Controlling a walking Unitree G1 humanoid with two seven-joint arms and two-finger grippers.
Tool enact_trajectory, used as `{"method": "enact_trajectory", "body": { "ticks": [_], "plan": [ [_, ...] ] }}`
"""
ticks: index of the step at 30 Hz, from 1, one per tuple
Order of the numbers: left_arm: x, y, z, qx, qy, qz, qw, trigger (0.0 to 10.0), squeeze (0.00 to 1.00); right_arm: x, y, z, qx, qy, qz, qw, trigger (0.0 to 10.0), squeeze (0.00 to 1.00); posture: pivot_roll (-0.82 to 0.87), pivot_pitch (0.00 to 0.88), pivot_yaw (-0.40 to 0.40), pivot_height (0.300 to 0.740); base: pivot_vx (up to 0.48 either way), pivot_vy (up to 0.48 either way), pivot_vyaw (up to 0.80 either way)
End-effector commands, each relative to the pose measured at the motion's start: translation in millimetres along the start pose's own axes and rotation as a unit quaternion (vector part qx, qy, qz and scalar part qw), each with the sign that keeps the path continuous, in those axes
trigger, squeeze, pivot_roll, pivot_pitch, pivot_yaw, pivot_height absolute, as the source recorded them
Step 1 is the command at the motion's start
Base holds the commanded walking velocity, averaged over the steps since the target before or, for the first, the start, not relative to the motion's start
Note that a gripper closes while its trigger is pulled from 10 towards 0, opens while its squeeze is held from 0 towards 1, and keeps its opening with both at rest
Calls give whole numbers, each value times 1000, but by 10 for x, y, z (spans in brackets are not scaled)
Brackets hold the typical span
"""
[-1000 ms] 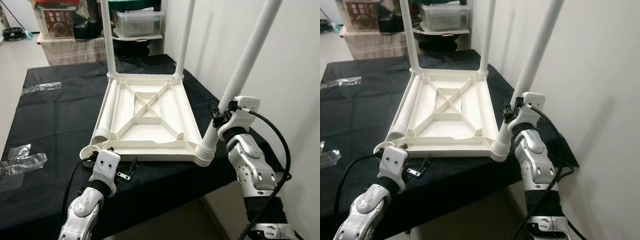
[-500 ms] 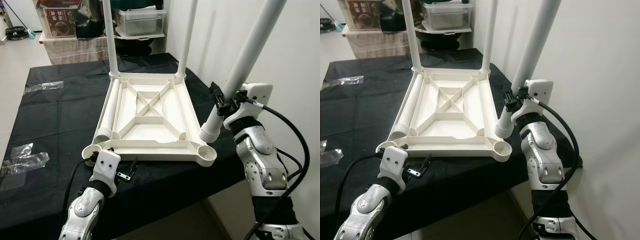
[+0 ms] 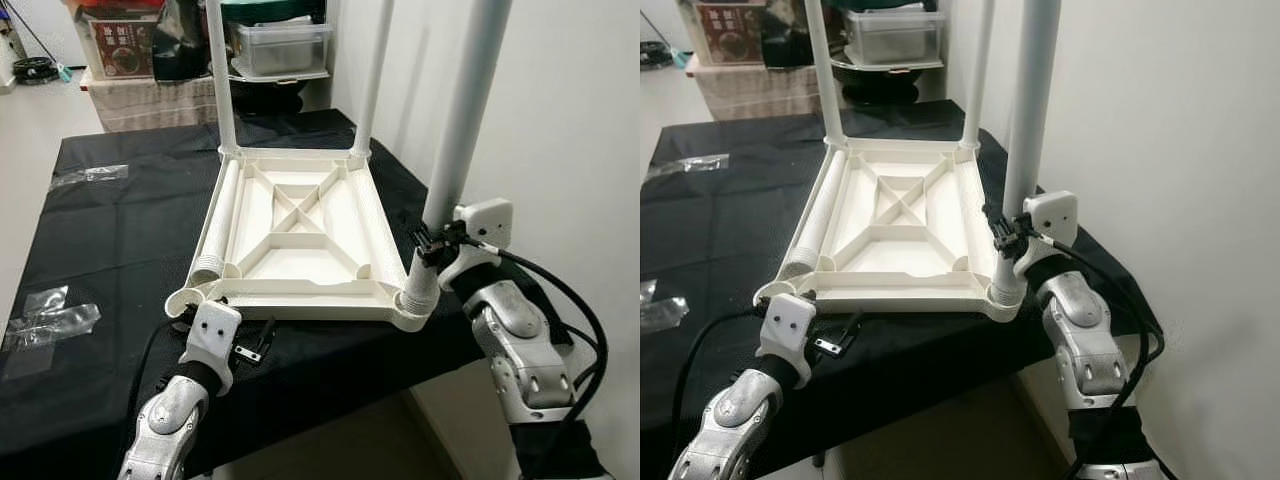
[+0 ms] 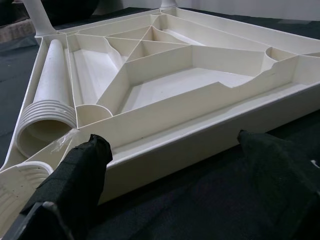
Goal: Building children table
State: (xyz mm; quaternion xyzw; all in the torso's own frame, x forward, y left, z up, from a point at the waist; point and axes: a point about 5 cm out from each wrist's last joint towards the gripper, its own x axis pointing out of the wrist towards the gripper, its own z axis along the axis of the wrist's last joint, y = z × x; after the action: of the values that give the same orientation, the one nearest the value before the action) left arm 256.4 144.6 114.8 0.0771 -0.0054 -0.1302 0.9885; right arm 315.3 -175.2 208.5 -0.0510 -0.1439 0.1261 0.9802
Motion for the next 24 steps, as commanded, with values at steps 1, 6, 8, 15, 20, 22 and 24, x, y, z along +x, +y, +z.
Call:
{"method": "enact_trajectory", "body": {
  "ticks": [1,6,8,15,20,22,24],
  "plan": [
    [-3,4,-5,5,0,-3,1000,10000,0,-10,1,-28,2,-6,-13,1000,10000,0,15,0,-56,740,0,0,0],
    [3,7,-3,5,0,-2,1000,10000,0,1,40,-86,3,-4,-18,1000,10000,0,18,0,-58,740,0,0,0],
    [5,3,-3,5,-1,-2,1000,10000,0,7,71,-117,0,-4,-17,1000,10000,0,21,0,-60,740,0,0,0],
    [-8,13,-11,6,0,2,1000,10000,0,-2,99,-171,-12,-4,-13,1000,10000,0,27,0,-69,740,0,0,0],
    [-8,5,-14,5,0,2,1000,10000,0,-23,87,-200,-20,-2,-17,1000,10000,0,25,0,-69,740,0,0,0],
    [-8,2,-14,5,0,1,1000,10000,0,-27,84,-204,-21,-4,-19,1000,10000,0,25,0,-69,740,0,0,0],
    [-1,-5,-12,5,-1,0,1000,10000,0,-32,59,-225,-22,-5,-29,999,10000,0,25,0,-69,740,0,0,0]
  ]
}}
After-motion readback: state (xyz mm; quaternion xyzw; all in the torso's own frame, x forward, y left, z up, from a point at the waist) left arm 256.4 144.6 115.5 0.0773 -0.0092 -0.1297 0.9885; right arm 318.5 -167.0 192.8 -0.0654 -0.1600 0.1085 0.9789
